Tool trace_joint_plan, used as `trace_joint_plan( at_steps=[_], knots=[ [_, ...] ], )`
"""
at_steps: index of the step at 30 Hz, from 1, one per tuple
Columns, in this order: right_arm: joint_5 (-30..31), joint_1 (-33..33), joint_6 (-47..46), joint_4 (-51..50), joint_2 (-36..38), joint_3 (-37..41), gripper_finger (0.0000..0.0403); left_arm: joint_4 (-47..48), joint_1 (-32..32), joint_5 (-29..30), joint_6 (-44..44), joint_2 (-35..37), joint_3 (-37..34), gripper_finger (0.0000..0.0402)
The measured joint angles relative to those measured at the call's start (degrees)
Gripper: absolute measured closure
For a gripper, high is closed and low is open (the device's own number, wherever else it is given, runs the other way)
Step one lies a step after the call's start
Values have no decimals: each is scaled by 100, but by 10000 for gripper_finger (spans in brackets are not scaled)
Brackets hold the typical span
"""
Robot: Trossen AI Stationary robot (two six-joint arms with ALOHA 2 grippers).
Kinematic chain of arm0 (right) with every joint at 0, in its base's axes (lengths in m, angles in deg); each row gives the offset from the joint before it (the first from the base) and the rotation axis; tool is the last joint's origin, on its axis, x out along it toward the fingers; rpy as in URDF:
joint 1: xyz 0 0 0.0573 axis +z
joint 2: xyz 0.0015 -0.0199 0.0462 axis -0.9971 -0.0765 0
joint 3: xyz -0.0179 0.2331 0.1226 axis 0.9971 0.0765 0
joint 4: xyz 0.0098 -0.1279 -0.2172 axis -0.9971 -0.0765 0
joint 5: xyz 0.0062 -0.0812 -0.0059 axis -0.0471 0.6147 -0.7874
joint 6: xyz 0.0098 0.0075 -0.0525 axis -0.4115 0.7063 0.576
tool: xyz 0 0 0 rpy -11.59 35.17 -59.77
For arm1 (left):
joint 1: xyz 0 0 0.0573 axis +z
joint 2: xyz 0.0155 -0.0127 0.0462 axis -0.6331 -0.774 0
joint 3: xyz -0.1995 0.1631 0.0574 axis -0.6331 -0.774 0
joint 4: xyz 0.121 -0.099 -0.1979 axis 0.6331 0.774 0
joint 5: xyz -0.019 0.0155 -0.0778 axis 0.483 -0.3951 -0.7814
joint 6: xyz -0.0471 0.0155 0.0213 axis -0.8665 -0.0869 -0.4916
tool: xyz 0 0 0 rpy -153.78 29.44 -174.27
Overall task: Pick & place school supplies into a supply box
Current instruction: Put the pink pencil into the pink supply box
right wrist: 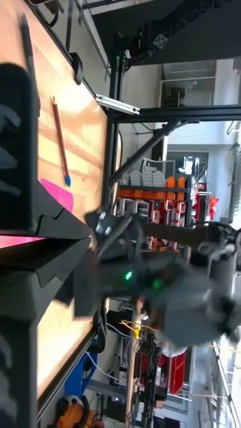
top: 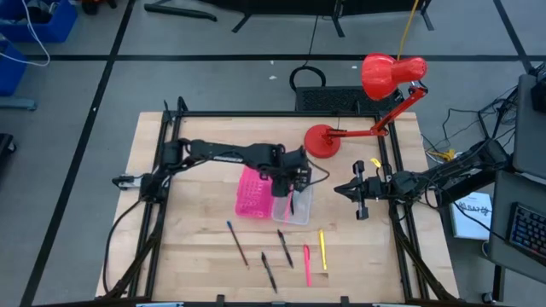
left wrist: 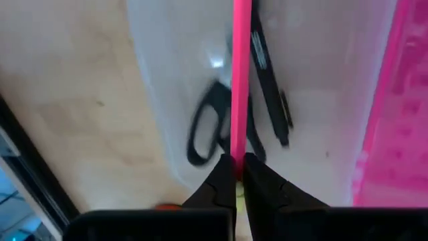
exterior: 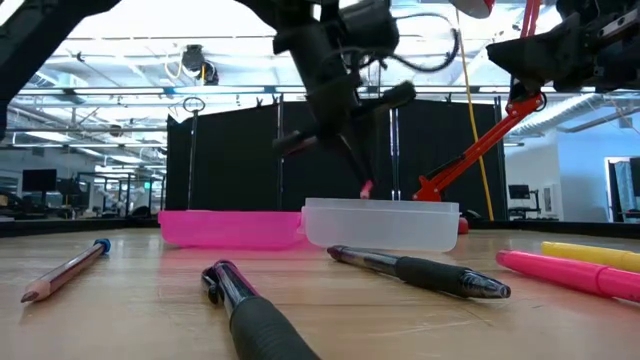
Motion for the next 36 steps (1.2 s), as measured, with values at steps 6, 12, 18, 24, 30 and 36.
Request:
trace_joint_plan(
  at_steps=[6,12,18,24,30,36],
  knots=[
    [-3,0,118,-50,-2,0,403,142,377,-435,61,-1,4,391],
    [-22,0,104,-223,-4,0,403,334,590,-780,14,7,-247,388],
    [-24,0,100,-387,-4,0,403,-110,607,-877,108,8,-609,390],
    [-24,0,97,-384,-4,0,403,-467,607,-804,-78,2,-854,382],
    [-24,0,99,-384,-4,0,403,-318,586,-667,-442,3,-853,307],
    [-26,0,99,-360,-4,0,403,-254,477,-479,-599,58,-742,265]
  ],
)
